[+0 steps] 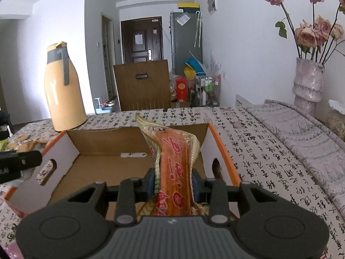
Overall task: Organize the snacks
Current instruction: 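Carry both packets over the cardboard box and open both tools to drop them, then lift both open tools out of the box back toward the snack pile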
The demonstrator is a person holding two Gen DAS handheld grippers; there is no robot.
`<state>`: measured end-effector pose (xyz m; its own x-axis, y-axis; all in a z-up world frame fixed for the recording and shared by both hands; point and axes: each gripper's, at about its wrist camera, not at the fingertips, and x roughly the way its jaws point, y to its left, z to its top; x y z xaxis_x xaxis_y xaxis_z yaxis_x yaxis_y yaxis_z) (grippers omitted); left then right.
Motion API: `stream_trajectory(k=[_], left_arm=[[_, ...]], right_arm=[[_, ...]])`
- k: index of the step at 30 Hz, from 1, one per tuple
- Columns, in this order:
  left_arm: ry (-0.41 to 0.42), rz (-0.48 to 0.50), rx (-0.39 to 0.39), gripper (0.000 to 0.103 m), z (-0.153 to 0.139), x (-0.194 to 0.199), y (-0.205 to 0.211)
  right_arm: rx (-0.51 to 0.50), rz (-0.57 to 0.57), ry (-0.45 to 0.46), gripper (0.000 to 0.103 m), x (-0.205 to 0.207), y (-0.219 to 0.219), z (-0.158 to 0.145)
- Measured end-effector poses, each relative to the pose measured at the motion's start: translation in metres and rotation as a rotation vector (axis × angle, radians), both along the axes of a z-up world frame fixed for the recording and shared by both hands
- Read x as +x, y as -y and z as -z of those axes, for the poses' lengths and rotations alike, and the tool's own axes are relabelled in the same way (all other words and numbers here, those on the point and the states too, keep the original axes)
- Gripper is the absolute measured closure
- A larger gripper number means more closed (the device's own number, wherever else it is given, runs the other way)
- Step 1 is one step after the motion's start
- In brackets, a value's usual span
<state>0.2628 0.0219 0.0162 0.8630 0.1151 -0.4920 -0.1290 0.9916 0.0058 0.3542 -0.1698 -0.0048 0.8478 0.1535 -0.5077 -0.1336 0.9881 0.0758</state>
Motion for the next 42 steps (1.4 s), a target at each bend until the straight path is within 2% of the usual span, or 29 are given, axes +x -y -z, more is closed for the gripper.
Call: stream_trajectory(k=[2,5,7,8,9,11,17,24,35,42], left_arm=[[-0.008,0.010,-0.002,0.059,0.003,0.001,0.000],[-0.008,0.013,-0.011,0.042,0.005,0.000,-0.001],[0.007,-0.010,-0.011,0.008,0.004,-0.002,-0.002],[0.018,-0.030,-0.010,0.002,0.004,-0.005,-0.003],[0.029,-0.043,-0.010,0.000,0.003,-0.007,-0.004],[0.036,-0.040,-0.019,0.000,0.000,-0.010,-0.003],[0.049,-0.043,-0.030,0.000,-0.003,-0.014,-0.004],[0.061,-0.027,-0.034,0.000,-0.008,-0.020,0.000],[0.122,-0.015,-0.052,0.000,-0.039,-0.048,0.003],[0.146,-0.005,-0.052,0.000,-0.052,-0.071,0.003]], right_arm=[[-0.005,-0.006,-0.003,0.064,0.001,-0.002,0.002],[-0.011,0.002,-0.007,0.047,0.000,-0.002,0.003],[-0.004,0.016,0.003,0.040,-0.002,0.001,0.002],[0.005,0.020,0.006,0.029,-0.003,0.002,0.001],[0.010,0.029,0.007,0.011,-0.004,0.004,0.001],[0.007,0.053,0.009,0.000,-0.005,0.006,0.001],[0.025,0.063,-0.012,0.000,-0.005,0.010,0.002],[0.032,0.059,0.004,0.000,-0.007,0.012,-0.002],[-0.014,0.047,0.083,0.000,-0.030,0.010,-0.032],[0.001,0.026,0.094,0.000,-0.056,0.013,-0.044]])
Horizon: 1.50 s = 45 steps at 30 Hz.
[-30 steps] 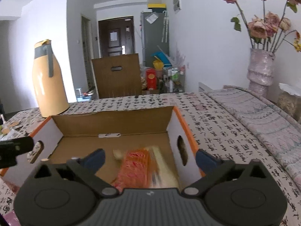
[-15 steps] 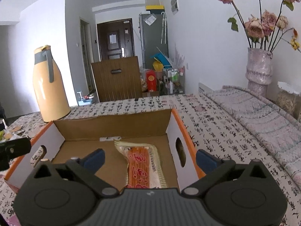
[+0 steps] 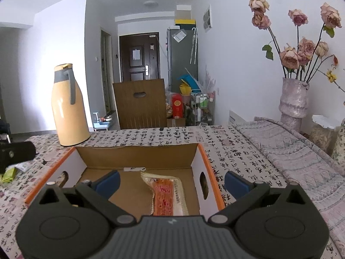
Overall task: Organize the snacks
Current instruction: 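Lift both open tools out of the box back toward the snack pile, then grasp a white wrapped packet with the right tool while the left tool grasps another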
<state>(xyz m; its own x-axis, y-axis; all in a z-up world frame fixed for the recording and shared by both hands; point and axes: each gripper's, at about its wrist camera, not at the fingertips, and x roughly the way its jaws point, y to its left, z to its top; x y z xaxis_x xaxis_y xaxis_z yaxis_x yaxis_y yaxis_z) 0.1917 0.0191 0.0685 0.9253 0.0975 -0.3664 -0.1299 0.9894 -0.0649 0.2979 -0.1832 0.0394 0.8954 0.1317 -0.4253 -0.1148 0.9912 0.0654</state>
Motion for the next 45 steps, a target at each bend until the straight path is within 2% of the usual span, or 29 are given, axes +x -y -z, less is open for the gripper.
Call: stream_trajectory(k=[9,20,36,45], left_arm=[[0.014,0.021,-0.004,0.000,-0.003,-0.040,0.002],[-0.004,0.020,-0.023,0.000,0.018,-0.085,-0.010],[-0.139,0.012,-0.019,0.000,0.073,-0.124,-0.031],[-0.173,0.015,-0.022,0.000,0.085,-0.138,-0.034]], right_arm=[[0.018,-0.030,0.004,0.000,-0.045,0.009,-0.003],[0.021,-0.041,-0.002,0.000,-0.102,0.027,0.013],[0.011,-0.045,-0.100,0.000,-0.158,0.053,0.054],[-0.003,-0.057,-0.163,0.000,-0.174,0.051,0.073]])
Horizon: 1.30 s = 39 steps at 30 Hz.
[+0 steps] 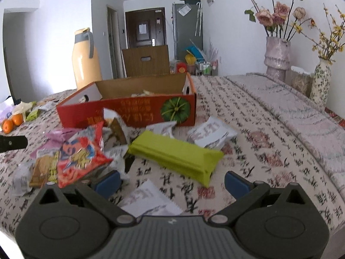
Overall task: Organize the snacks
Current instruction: 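Grasp a white wrapped packet with the right tool while the left tool grasps another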
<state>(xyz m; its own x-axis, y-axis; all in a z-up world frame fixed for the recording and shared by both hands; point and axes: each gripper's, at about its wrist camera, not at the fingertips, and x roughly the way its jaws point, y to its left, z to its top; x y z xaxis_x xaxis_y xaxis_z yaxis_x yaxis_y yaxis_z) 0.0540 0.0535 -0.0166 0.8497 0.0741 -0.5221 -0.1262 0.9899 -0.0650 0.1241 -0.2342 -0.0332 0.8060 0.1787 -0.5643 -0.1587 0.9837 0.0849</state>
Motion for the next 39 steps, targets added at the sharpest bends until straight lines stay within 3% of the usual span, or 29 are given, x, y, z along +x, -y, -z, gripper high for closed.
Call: stream_trajectory(k=[10,12,16,18,29,39], left_arm=[[-0.038,-0.010,-0.002,0.000,0.001,-0.003,0.000],[-0.051,-0.011,-0.003,0.000,0.001,-0.002,-0.001],[-0.079,-0.024,0.006,0.000,0.004,0.003,-0.003],[-0.093,-0.028,0.009,0.000,0.005,0.006,-0.002],[-0.122,-0.030,0.001,0.000,0.015,0.007,0.000],[-0.185,-0.086,-0.012,0.002,0.029,0.009,-0.017]], right_arm=[[-0.023,-0.025,-0.059,0.001,-0.003,-0.016,0.015],[-0.032,-0.034,-0.067,0.010,-0.005,-0.018,0.016],[-0.039,-0.060,-0.068,0.017,-0.007,-0.021,0.018],[-0.040,-0.074,-0.079,0.030,-0.006,-0.025,0.021],[-0.051,-0.127,-0.021,0.065,-0.015,-0.029,0.021],[-0.020,-0.028,0.013,0.066,-0.007,-0.008,0.014]])
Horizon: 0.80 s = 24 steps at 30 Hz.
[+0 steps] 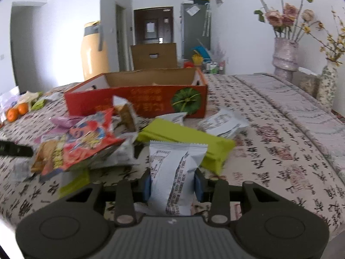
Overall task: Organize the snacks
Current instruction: 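Grasp a white wrapped packet with the right tool while the left tool grasps another, then carry both white packets over the cardboard box and open both tools inside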
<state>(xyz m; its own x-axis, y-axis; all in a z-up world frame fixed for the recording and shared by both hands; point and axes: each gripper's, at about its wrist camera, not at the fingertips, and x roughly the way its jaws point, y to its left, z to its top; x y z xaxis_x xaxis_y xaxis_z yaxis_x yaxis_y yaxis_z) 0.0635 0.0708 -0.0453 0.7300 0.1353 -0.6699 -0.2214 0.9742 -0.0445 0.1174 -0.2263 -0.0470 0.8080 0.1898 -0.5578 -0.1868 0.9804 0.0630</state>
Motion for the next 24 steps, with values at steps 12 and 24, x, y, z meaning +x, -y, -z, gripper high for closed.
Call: stream_trajectory(k=[12,24], left_arm=[[-0.013,0.014,-0.029,0.042,0.0096,0.0047,-0.0001],[0.014,0.031,-0.035,0.062,0.0027,-0.0027,0.0027]], right_arm=[[0.005,0.022,0.004,0.065,0.0052,0.0036,0.0005],[0.024,0.035,0.015,0.065,0.0023,0.0092,-0.0009]])
